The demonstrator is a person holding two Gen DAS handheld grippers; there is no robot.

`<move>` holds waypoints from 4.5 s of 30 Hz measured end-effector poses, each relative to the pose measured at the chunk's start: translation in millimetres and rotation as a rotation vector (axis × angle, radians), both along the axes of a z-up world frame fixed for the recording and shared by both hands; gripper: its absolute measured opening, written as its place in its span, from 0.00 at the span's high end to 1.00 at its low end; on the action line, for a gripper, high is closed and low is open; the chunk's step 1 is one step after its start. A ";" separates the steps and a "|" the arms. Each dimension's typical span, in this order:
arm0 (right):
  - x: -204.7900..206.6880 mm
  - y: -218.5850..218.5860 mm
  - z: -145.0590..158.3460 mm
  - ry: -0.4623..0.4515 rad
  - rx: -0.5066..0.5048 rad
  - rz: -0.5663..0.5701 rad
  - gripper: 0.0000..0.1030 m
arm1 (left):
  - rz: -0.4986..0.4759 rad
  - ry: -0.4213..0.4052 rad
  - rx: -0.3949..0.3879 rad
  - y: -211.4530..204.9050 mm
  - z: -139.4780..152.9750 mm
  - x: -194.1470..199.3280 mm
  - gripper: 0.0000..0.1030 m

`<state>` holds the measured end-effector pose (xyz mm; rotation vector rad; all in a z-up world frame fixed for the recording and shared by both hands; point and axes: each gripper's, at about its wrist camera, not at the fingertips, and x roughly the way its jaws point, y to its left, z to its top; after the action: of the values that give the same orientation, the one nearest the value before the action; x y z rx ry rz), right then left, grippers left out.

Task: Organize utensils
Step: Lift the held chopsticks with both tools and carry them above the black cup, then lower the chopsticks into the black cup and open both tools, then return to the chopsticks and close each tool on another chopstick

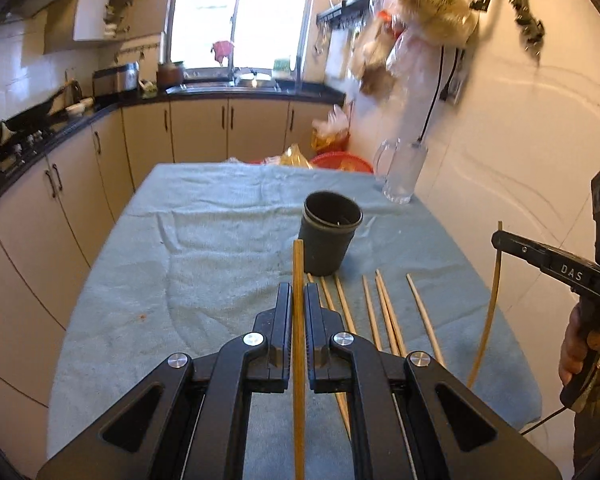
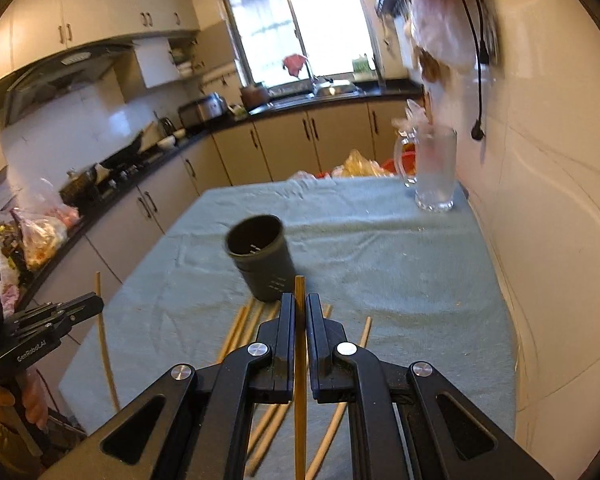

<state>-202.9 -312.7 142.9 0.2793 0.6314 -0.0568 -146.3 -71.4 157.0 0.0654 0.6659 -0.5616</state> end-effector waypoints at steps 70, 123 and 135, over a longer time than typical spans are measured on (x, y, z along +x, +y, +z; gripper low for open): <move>117.5 -44.1 45.0 -0.224 0.105 -0.130 0.48 | 0.179 -0.106 -0.216 -22.1 83.0 105.3 0.45; -1.1 -26.3 -138.4 0.447 0.036 0.002 0.79 | 0.012 0.474 0.199 -28.7 -128.3 70.7 0.63; 89.9 -37.3 -141.7 0.546 -0.035 0.003 0.79 | -0.034 0.417 0.291 -81.3 -136.7 114.5 0.63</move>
<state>-113.0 -350.0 1.3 0.2284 1.1721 -0.1444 -31.8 -152.6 20.3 0.2365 1.1523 -0.5117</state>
